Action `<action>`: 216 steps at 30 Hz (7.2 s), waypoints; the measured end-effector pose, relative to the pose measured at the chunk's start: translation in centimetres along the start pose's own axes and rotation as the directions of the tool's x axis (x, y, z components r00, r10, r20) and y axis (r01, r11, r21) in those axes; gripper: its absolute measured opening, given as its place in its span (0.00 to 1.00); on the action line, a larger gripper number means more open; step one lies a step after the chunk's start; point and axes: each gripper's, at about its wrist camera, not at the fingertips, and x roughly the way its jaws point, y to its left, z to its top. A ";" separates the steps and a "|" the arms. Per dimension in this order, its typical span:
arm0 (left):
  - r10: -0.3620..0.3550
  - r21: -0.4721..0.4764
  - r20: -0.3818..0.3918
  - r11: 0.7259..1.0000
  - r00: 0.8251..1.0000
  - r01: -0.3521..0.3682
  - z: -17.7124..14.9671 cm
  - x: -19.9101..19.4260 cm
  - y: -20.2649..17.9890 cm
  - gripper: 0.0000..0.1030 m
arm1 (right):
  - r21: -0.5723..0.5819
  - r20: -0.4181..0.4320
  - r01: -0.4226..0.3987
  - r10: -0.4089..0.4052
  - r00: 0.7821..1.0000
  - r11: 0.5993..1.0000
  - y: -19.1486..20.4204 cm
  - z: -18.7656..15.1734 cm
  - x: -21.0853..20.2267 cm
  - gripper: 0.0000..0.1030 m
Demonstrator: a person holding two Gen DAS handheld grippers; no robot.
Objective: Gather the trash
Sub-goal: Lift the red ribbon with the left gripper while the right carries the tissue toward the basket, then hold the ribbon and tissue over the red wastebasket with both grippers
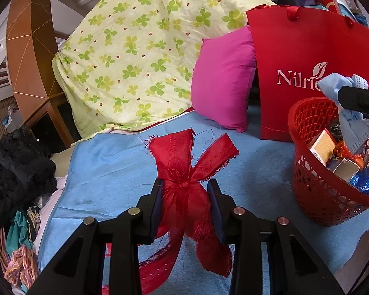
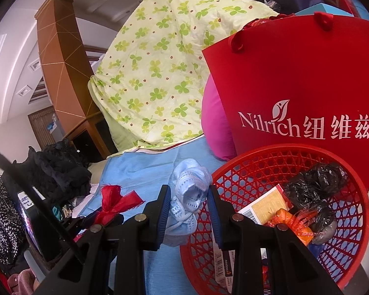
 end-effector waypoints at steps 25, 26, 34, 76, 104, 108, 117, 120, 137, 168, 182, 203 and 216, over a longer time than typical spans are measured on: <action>-0.025 0.029 0.029 0.999 0.999 0.024 0.0 -1.6 -1.0 0.36 | 0.010 0.019 0.022 -0.022 1.000 1.000 -0.8 0.1 -1.0 0.32; -0.025 0.027 0.031 0.999 0.999 0.024 0.1 -1.7 -1.0 0.37 | 0.011 0.021 0.021 -0.021 1.000 1.000 -0.8 0.1 -1.1 0.32; -0.030 0.006 0.047 1.000 0.998 0.030 0.6 -2.7 -1.1 0.36 | 0.009 0.025 0.024 -0.024 0.999 1.000 -0.8 0.1 -1.2 0.32; -0.010 0.087 0.099 0.996 0.995 0.001 2.9 -8.6 -6.3 0.37 | 0.124 0.104 -0.012 -0.001 0.995 0.992 -5.5 0.8 -5.6 0.32; -0.032 0.144 0.166 0.990 0.986 0.008 5.8 -11.0 -8.4 0.38 | 0.187 0.143 0.002 -0.029 0.989 0.982 -7.5 0.6 -7.5 0.32; -0.040 0.147 0.175 0.989 0.984 0.015 6.3 -11.2 -8.5 0.38 | 0.192 0.151 0.001 -0.031 0.988 0.981 -7.6 0.5 -7.9 0.32; -0.066 0.150 0.196 0.988 0.978 0.036 7.4 -12.0 -9.1 0.38 | 0.203 0.157 0.002 -0.034 0.987 0.979 -7.9 0.4 -8.2 0.32; -0.073 0.151 0.200 0.988 0.977 0.043 7.6 -12.2 -9.3 0.38 | 0.205 0.158 0.003 -0.036 0.987 0.979 -7.9 0.4 -8.3 0.33; -0.116 0.135 0.192 0.987 0.974 0.091 7.8 -12.2 -9.3 0.38 | 0.227 0.182 0.001 -0.043 0.982 0.974 -7.9 0.0 -9.1 0.33; -0.204 0.118 0.169 0.976 0.964 0.186 8.5 -10.5 -9.4 0.38 | 0.278 0.207 -0.012 -0.047 0.977 0.961 -8.2 -0.3 -9.5 0.34; -0.273 0.126 0.154 0.959 0.950 0.255 8.3 -9.4 -9.7 0.39 | 0.312 0.212 -0.008 -0.062 0.975 0.950 -8.8 -0.3 -9.8 0.34; -0.344 0.106 0.112 0.937 0.932 0.333 7.4 -7.0 -9.4 0.39 | 0.325 0.188 0.024 -0.089 0.978 0.945 -8.6 0.0 -8.3 0.34; -0.356 0.107 0.108 0.933 0.928 0.345 7.5 -6.3 -9.2 0.39 | 0.335 0.184 0.025 -0.091 0.979 0.942 -8.5 0.0 -7.7 0.34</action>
